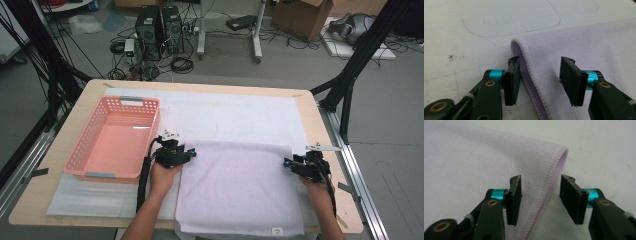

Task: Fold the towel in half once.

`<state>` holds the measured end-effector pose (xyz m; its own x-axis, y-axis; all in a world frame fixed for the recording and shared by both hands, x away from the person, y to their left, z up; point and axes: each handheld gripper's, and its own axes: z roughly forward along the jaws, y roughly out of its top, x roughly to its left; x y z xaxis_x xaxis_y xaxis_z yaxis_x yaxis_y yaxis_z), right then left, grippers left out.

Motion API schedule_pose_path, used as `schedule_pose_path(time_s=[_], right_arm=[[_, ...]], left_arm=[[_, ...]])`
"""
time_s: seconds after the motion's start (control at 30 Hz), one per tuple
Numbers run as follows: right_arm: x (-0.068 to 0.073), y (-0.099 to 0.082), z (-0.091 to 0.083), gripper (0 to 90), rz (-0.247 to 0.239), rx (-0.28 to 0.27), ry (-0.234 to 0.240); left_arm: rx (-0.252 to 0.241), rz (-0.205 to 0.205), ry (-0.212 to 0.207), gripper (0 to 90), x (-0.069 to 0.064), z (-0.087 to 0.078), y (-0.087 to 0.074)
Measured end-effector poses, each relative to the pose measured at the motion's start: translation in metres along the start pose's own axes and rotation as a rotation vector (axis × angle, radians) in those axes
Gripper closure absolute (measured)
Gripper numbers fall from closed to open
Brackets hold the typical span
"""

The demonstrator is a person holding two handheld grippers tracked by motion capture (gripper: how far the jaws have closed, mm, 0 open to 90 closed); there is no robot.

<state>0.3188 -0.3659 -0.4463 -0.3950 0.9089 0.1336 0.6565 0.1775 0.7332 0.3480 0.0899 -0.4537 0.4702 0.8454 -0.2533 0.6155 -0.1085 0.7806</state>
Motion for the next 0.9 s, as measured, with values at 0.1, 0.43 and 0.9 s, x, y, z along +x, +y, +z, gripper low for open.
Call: schedule_pose_path(time_s=[0.1, 0.43, 0.9], right_arm=[[0.002, 0.005, 0.003, 52.8, -0.028, 0.019, -0.017], [0.001, 0.013, 0.006, 84.4, -0.017, 0.08, 0.055], [-0.018, 0.04, -0.01, 87.0, -0.028, -0.045, -0.015]], left_arm=[[0.003, 0.018, 0.019, 65.1, -0.003, 0.001, 0.0], [0.016, -0.022, -0.014, 84.2, -0.005, 0.004, 0.0], [-0.116, -0.082, -0.035, 85.7, -0.009, 0.007, 0.041]])
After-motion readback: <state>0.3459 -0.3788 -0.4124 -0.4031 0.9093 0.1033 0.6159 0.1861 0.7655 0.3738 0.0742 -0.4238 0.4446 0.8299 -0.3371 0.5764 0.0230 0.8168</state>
